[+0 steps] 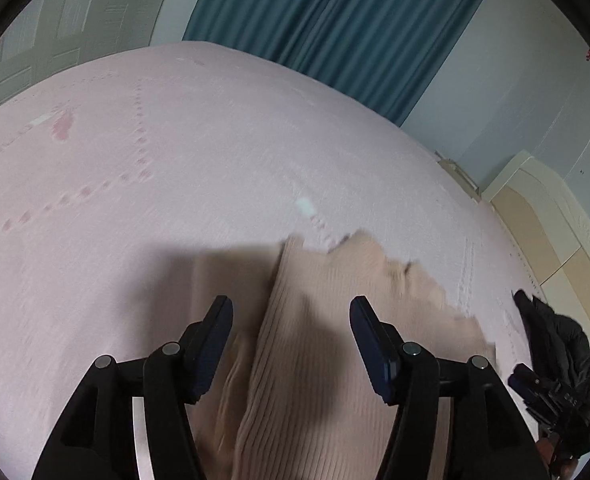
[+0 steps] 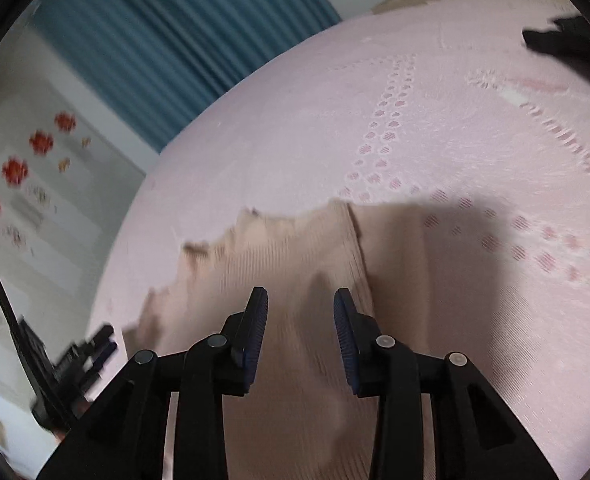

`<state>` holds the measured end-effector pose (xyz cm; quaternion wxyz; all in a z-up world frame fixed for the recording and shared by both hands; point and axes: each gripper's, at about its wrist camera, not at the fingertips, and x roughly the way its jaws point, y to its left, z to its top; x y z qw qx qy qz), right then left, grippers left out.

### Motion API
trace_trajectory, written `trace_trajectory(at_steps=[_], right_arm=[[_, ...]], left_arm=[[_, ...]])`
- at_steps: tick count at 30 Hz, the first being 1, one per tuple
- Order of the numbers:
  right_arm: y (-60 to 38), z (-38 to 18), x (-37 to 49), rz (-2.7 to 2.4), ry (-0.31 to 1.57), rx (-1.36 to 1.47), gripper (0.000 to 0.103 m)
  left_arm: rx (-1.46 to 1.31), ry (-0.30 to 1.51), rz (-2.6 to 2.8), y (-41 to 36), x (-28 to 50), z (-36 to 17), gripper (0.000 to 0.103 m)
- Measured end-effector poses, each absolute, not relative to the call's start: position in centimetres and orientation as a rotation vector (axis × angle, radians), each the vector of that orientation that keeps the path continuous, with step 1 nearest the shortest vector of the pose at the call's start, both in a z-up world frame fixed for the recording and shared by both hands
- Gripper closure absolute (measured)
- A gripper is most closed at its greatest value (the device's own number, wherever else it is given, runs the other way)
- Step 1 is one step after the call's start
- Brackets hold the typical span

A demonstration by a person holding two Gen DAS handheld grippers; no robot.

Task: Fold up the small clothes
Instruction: 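Lift the hem with both tools and fold it toward the collar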

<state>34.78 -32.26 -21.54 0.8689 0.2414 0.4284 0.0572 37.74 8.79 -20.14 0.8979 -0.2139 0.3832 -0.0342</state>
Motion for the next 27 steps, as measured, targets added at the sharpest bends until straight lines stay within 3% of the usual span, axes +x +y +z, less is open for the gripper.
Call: trace_trajectory(at_steps=[5,7,12,17,25,27], right_arm=[[-32.6,-21.4,28.9,0.118,0.932,0.384,0.065],[-32.8,-22.1,27.2,0.118,0.969,0.383,0.060],[-33.6,-24.5,25.1,0.135,1.065,0.441,0.060],[-33.5,-27.2,26.2,0.169,1.133,0.531,0.059],[-35.6,-28.7,29.3,0.173,1.064,0.764,0.055],[-36.2,-28.9,30.1,0.159,1.049,0.816,0.060]], left_arm=[[-0.486,0.829,-0.060,9.7,31.9,-20.9,0.041],[-0.502,0.855,-0.059,9.8,29.9,-21.5,0.040],[-0.597,0.926,-0.091,9.8,25.4,-24.5,0.040],[-0.667,0.922,-0.125,9.9,26.0,-25.9,0.041],[-0.847,0.890,-0.155,11.7,30.4,-27.6,0.044],[-0.833,0.894,-0.138,11.4,31.5,-27.7,0.055]])
